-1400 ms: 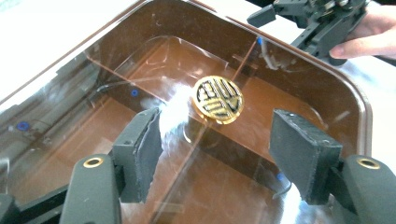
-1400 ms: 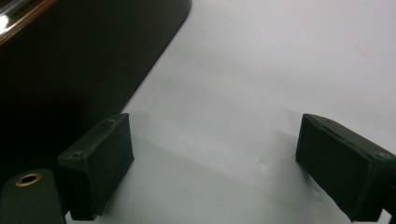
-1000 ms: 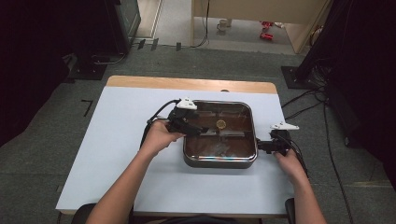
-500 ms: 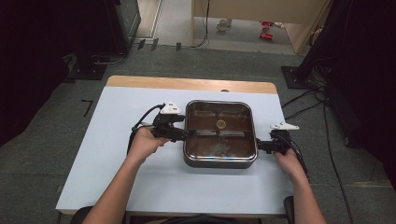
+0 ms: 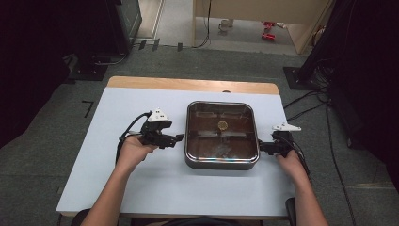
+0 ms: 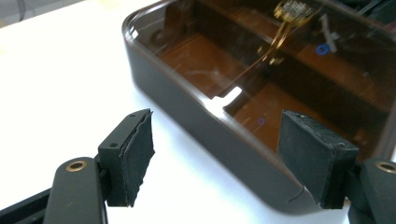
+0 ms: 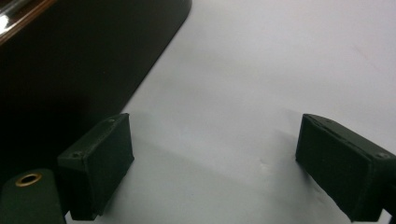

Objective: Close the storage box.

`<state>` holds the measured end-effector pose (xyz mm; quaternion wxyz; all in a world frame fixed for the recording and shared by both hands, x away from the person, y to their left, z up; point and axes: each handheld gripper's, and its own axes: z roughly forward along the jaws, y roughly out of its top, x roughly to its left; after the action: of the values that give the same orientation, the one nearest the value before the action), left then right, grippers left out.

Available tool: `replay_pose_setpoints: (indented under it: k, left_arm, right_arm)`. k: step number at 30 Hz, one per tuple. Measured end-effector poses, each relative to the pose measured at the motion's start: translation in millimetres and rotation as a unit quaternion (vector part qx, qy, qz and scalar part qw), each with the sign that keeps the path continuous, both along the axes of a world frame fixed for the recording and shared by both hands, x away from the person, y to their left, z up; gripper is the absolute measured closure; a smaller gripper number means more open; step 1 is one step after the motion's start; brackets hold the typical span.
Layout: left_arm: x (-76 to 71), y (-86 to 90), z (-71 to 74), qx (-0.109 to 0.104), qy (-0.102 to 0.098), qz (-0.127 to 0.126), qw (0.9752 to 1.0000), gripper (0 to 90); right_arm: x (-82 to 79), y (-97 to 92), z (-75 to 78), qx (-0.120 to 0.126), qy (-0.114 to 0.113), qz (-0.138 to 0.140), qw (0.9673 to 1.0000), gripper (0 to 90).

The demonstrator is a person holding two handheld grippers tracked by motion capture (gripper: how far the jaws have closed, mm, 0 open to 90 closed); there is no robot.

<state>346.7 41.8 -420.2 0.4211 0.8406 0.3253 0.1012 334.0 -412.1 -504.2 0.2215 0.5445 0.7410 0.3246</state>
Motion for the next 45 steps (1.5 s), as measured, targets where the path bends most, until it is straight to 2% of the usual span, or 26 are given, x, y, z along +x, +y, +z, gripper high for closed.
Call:
replay_pose_setpoints:
  k: [5,6,8,9,10,14,15,19,21,26,29,31,33,36,37,45]
  left_arm:
    - [-3.5,12.5,-13.6,0.006,0.003,0.016,0.9999,26.6]
    - [-5.1,17.4,-20.5,0.013,-0.002,0.018,0.9997,26.3]
    - [-6.0,19.7,-24.1,0.015,-0.006,0.020,0.9997,26.0]
    - [-7.9,24.2,-32.1,0.022,-0.009,0.025,0.9994,25.6]
    - [-7.9,24.2,-32.1,0.022,-0.009,0.025,0.9994,25.6]
    - [-12.0,26.3,-44.8,0.036,0.007,0.042,0.9985,25.6]
    - [-14.5,26.1,-48.6,0.046,0.007,0.043,0.9980,25.3]
    - [-18.6,26.2,-54.9,0.051,0.013,0.045,0.9976,25.1]
    - [-22.4,25.8,-61.3,0.067,0.019,0.045,0.9965,24.9]
    - [-27.3,24.0,-66.1,0.068,0.026,0.043,0.9964,24.9]
    - [-30.3,21.4,-68.6,0.076,0.028,0.039,0.9960,24.8]
    - [-31.8,20.2,-69.7,0.075,0.023,0.040,0.9961,22.8]
    - [-34.6,18.4,-71.8,0.072,0.016,0.053,0.9959,22.1]
    - [-37.5,17.1,-74.1,0.076,0.002,0.052,0.9957,20.8]
    - [-38.8,17.7,-75.5,0.070,-0.003,0.055,0.9960,20.5]
    - [-41.7,18.2,-78.6,0.061,-0.013,0.060,0.9962,19.0]
  right_arm:
    - [0.0,0.0,0.0,0.000,0.000,0.000,1.0000,10.5]
    - [0.0,0.0,0.0,0.001,0.000,0.000,1.0000,10.5]
    - [0.0,-0.1,0.0,0.001,0.000,0.000,1.0000,10.5]
    - [0.0,-0.1,0.0,0.001,0.000,0.000,1.0000,10.5]
    - [0.0,-0.1,0.0,0.001,0.000,0.000,1.0000,10.5]
    - [0.0,-0.1,0.0,0.001,0.000,0.000,1.0000,10.5]
    - [0.0,-0.1,0.0,0.001,0.000,0.000,1.0000,10.5]
    - [0.0,-0.1,0.0,0.000,0.000,0.000,1.0000,10.5]
    - [0.0,0.0,0.0,0.001,0.000,0.000,1.0000,10.5]
    - [0.0,0.0,0.0,0.001,0.000,0.000,1.0000,10.5]
    - [0.0,0.0,0.0,0.001,0.000,0.000,1.0000,10.5]
    - [0.0,0.0,0.0,0.001,0.000,0.000,1.0000,10.5]
    - [0.0,0.0,0.0,0.001,0.000,0.000,1.0000,10.5]
    - [0.0,0.0,0.0,0.001,0.000,0.000,1.0000,10.5]
    - [0.0,0.0,0.0,0.000,0.000,0.000,1.0000,10.5]
    - [0.0,0.0,0.0,0.001,0.000,0.000,1.0000,10.5]
